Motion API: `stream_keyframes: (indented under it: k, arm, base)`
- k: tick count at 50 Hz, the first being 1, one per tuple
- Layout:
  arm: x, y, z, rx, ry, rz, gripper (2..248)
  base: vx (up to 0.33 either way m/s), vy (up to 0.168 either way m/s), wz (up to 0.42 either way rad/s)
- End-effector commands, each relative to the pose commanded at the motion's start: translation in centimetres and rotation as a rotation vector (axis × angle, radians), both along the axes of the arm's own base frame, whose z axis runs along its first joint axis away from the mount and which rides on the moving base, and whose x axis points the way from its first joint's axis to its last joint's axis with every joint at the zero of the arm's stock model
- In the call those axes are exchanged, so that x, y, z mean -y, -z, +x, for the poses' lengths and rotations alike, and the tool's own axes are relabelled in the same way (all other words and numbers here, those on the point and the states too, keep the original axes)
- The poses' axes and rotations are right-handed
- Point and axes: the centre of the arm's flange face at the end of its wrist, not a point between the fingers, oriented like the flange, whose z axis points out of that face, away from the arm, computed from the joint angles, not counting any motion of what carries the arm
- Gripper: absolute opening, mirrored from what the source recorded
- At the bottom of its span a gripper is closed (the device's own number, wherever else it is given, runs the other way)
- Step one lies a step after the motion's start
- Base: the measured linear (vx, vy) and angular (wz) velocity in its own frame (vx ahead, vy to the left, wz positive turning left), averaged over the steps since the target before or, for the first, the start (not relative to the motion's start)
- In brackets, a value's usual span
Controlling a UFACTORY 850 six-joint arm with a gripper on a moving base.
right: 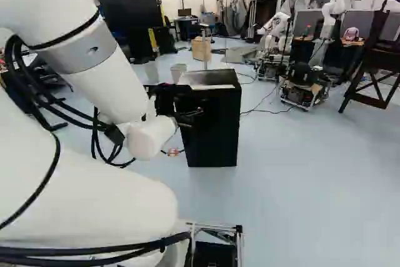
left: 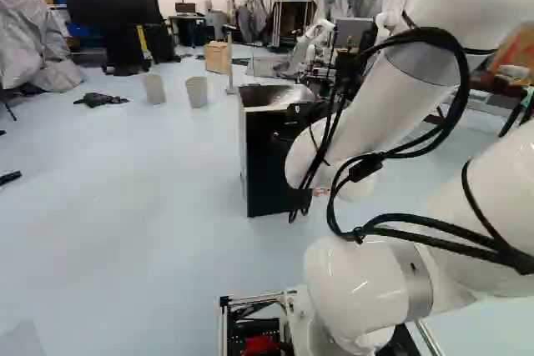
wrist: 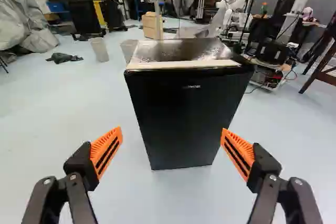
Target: Grab a drink from the fridge
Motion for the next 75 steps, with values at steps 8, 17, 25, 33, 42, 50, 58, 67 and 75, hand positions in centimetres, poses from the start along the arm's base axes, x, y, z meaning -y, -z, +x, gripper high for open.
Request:
stream_keyframes:
  k: [8,17,25,33,42,50,58,67,75]
  arm:
    - [0.00,0.00,0.00,0.000,0.000,0.000,247]
    - [0.00,0.00,0.00,0.000,0.000,0.000,247]
    - [0.00,0.00,0.00,0.000,0.000,0.000,247]
    - [0.00,0.00,0.00,0.000,0.000,0.000,247]
    - [0.00,0.00,0.00,0.000,0.000,0.000,247]
    - [0.00,0.00,0.00,0.000,0.000,0.000,247]
    - [0.00,0.00,0.00,0.000,0.000,0.000,247]
    - [0.00,0.00,0.00,0.000,0.000,0.000,247]
    - [0.00,0.00,0.00,0.000,0.000,0.000,247]
  base:
    - [0.000,0.000,0.000]
    - [0.000,0.000,0.000]
    - [0.000,0.000,0.000]
    - [0.000,0.000,0.000]
    - [0.000,0.000,0.000]
    - [0.000,0.000,0.000]
    - [0.000,0.000,0.000]
    - [0.006,0.002,-0.001]
    - [0.047,0.016,-0.011]
